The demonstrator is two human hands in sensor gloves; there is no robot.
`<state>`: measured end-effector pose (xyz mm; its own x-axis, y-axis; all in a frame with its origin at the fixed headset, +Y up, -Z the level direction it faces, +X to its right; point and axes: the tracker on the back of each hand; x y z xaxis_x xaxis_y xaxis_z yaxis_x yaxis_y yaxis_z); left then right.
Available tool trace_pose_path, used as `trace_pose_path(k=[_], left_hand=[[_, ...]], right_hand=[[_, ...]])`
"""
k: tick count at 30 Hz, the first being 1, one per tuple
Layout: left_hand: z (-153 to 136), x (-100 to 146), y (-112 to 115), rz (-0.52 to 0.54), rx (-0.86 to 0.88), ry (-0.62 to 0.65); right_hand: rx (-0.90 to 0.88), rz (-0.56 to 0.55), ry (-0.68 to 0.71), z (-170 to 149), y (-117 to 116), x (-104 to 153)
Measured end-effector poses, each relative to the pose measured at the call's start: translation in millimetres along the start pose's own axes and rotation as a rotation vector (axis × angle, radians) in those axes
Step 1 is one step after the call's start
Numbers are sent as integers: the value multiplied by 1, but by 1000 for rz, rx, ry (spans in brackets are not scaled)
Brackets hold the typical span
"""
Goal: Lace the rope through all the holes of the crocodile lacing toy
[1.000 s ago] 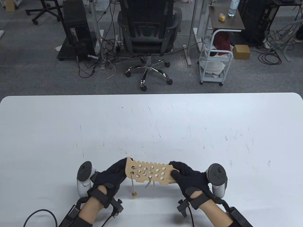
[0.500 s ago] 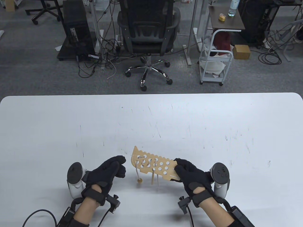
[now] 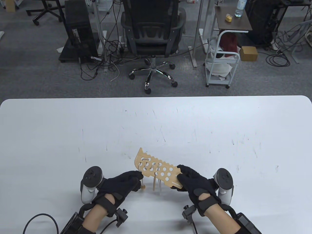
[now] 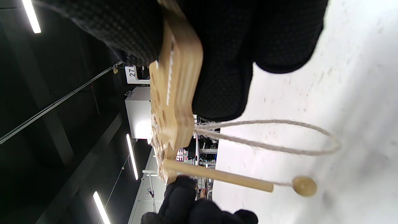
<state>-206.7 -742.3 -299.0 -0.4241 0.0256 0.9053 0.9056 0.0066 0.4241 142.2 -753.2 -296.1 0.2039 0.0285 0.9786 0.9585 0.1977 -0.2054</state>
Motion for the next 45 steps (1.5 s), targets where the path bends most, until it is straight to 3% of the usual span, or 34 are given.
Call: trace_pose_path(k=[9, 24, 31, 45], left_hand=[[-3, -3, 14, -53, -124, -22], [-7, -6, 26, -140, -116, -39], [-4, -5, 23, -125, -85, 2], [8, 3, 3, -9, -10, 102]], right_hand=[[-5, 76, 27, 4, -11, 2], [-11, 112, 71, 9, -21, 5], [-5, 27, 72, 10, -11, 6], [-6, -42, 63, 9, 4, 2]])
Point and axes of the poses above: the tracker on the back of each hand, its own z axis roughly to the thumb side, its own x axis roughly from the fingertips to the wrist, y = z × x, and after that the axes turned 15 degrees about x, right-handed
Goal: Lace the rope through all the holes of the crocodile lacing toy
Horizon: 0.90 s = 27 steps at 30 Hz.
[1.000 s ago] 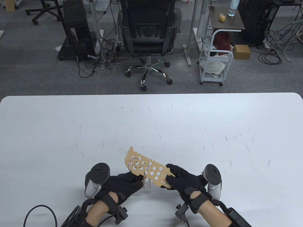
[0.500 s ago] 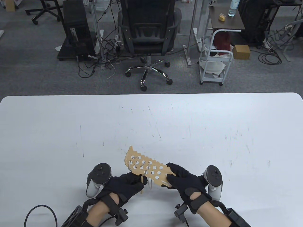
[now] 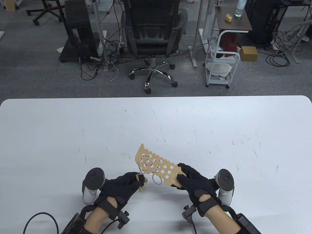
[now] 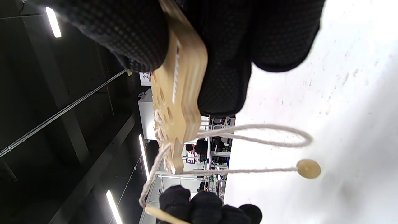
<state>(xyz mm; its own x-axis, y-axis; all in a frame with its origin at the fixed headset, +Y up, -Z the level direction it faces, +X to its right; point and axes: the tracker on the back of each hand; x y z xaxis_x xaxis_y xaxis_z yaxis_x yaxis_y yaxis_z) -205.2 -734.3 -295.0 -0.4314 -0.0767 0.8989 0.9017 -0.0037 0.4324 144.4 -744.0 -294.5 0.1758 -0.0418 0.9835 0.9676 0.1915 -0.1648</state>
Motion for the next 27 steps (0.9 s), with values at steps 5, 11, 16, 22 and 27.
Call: trace_pose_path(k=[5, 11, 16, 22, 27], left_hand=[[4, 3, -8, 44, 20, 27], [7, 6, -17, 90, 38, 53], [10, 8, -25, 131, 54, 77], [15, 13, -36, 182, 73, 110], [19, 17, -45, 232, 93, 139]], right_hand=[[1, -16, -10, -2, 5, -2], [17, -33, -11, -2, 9, -4], [26, -50, -16, -3, 14, -5], [36, -75, -27, -6, 20, -8], [37, -97, -41, -9, 27, -10]])
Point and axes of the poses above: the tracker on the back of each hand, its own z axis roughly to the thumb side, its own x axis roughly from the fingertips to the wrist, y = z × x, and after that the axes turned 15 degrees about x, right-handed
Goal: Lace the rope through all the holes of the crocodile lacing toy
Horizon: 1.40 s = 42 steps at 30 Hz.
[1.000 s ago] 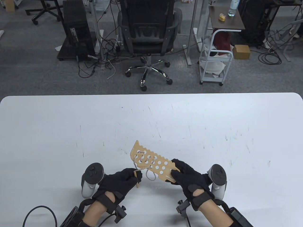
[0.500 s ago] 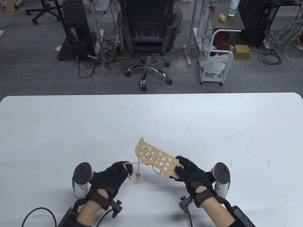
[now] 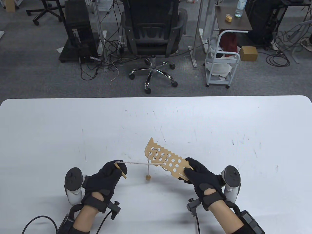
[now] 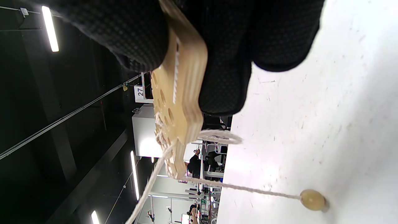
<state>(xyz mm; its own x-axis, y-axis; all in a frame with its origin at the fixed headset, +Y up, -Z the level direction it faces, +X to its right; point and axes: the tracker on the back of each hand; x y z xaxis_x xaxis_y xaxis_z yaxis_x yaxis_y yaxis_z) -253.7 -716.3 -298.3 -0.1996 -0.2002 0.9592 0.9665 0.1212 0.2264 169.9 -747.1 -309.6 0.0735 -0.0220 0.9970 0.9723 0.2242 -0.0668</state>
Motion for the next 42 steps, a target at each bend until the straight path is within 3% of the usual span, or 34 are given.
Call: trace_pose_path(k=[26, 32, 42], left_hand=[[16, 7, -49, 210, 148, 102], [15, 6, -46, 191, 156, 95], [18, 4, -32, 135, 10, 108]], right_hand=[[43, -162, -121, -15, 33, -9], [56, -163, -116, -14, 30, -8], [64, -99, -78, -9, 17, -5]])
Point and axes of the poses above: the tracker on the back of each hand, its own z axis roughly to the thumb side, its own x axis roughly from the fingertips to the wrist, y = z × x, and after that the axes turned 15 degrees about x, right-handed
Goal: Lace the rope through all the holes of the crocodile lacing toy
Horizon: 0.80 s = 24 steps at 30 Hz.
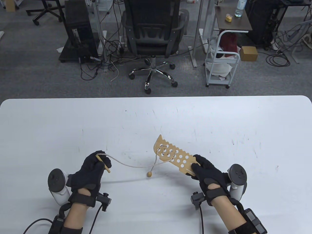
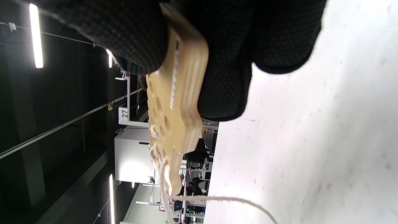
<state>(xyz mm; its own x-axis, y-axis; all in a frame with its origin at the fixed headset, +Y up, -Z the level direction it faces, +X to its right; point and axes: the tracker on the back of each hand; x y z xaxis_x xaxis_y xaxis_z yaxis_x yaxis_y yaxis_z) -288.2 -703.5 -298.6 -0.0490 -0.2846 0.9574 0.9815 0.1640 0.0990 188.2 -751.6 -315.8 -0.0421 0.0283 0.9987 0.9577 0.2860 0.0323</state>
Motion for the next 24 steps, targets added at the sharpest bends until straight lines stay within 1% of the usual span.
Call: trace_pose_path(k=[10, 19, 24], left_hand=[[-1, 1, 14, -74, -60, 0], [-1, 2, 23, -99, -96, 12], [0, 3, 29, -129, -108, 22]], right_hand=[[19, 64, 32, 7, -13, 7], [40, 111, 63, 12, -23, 13], [53, 136, 83, 16, -28, 16]])
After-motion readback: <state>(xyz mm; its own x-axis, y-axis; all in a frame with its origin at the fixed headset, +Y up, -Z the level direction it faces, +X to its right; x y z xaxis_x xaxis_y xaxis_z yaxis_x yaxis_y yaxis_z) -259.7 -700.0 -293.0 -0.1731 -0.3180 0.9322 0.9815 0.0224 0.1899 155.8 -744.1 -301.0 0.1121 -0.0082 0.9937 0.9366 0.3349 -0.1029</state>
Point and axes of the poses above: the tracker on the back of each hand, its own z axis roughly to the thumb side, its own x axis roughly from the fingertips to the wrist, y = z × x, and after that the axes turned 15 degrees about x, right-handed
